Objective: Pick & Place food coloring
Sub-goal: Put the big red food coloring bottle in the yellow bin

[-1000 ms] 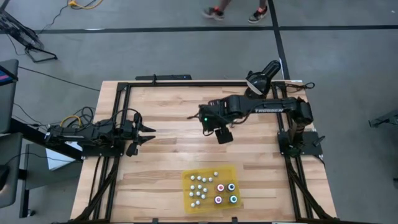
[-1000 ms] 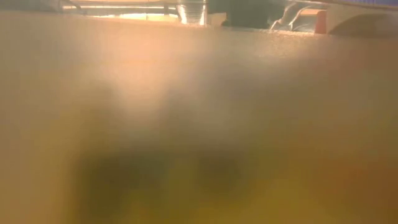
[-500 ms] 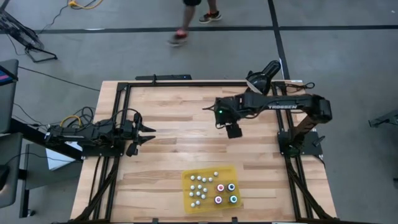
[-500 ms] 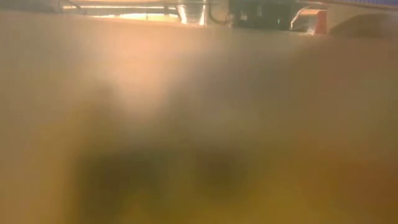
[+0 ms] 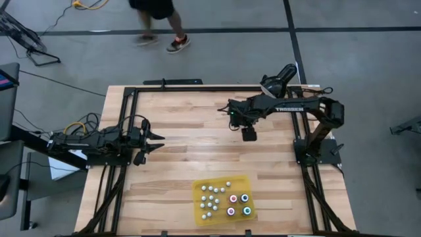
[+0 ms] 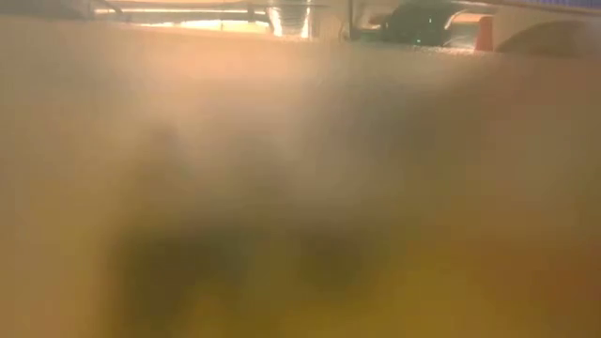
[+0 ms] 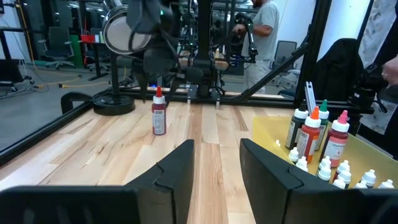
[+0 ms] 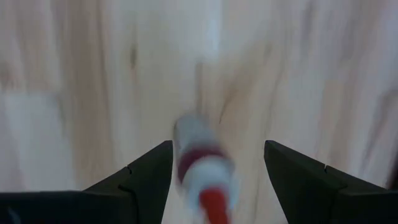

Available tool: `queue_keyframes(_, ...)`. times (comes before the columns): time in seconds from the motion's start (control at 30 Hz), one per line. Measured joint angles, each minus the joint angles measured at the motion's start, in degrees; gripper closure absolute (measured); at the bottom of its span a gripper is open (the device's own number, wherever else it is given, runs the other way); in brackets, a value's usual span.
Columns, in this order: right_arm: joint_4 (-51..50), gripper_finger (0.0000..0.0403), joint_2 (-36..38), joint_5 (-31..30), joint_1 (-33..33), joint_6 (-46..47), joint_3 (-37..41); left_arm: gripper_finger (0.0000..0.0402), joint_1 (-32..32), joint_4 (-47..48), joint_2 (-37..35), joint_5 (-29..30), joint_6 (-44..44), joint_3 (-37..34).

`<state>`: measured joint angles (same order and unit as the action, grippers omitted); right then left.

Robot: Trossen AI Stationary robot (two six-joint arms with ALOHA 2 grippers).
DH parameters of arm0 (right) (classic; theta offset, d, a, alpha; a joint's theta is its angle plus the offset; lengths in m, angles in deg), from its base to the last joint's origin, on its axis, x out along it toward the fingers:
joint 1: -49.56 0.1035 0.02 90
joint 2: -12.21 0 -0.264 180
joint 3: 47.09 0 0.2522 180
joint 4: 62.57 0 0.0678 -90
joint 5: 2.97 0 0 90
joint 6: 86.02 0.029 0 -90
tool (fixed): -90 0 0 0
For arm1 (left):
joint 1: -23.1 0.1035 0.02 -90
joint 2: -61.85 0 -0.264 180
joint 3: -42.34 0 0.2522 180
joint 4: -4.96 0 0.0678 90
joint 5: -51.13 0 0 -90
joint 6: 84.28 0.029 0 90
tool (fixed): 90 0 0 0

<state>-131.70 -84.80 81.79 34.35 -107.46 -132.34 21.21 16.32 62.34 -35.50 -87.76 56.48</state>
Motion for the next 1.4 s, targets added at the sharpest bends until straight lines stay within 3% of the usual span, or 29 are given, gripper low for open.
queue_keyframes(0.53, -1.8, 0.0165, -1.6, 1.4, -2.2, 7.3, 3.0, 0.0281, 0.0, 0.0, 0.0, 0.0, 0.0, 0.0)
queue_keyframes(0.9, -1.7, 0.0286, -1.6, 1.4, -2.2, 8.6, 2.9, 0.0281, 0.0, 0.0, 0.0, 0.0, 0.0, 0.0)
queue_keyframes(1.17, -0.7, 0.0262, -1.0, 1.4, -1.9, 8.5, 2.9, 0.0281, 0.0, 0.0, 0.0, 0.0, 0.0, 0.0)
queue_keyframes(1.4, -1.0, 0.0288, 3.5, 4.3, -1.3, 8.5, 2.9, 0.0281, 0.0, 0.0, 0.0, 0.0, 0.0, 0.0)
